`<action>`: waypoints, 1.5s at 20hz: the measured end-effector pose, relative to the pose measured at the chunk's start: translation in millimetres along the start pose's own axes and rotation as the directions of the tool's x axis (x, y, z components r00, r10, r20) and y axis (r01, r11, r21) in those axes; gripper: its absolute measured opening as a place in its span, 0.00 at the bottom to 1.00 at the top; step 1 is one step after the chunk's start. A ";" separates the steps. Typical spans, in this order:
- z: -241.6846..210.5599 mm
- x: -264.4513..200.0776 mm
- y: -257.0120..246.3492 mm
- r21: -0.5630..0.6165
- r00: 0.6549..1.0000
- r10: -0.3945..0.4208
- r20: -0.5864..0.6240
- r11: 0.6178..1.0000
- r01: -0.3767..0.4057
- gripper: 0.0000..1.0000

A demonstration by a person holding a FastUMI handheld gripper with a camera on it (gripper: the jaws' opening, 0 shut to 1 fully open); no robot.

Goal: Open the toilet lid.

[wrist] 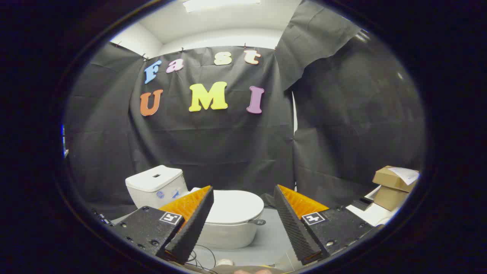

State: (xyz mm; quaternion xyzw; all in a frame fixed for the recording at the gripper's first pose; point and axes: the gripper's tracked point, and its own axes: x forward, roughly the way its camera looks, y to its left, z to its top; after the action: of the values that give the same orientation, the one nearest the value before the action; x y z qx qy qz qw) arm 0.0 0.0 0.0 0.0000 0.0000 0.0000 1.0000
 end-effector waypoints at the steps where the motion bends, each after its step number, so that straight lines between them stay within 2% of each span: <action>1: 1.2 0.2 1.0 0.002 1.000 0.001 0.002 1.000 -0.001 0.99; 17: -4.1 10.2 -8.1 0.044 1.000 -0.001 -0.025 0.999 0.003 0.99; 23: -26.7 26.6 -22.3 0.107 0.995 -0.008 -0.103 0.994 0.019 0.99; 30: -62.2 74.6 -47.0 0.156 0.970 -0.018 -0.241 0.986 0.057 0.99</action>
State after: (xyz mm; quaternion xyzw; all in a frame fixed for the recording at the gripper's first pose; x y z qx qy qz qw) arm 74.6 -47.0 -62.2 0.0811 0.1204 -0.0190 0.9892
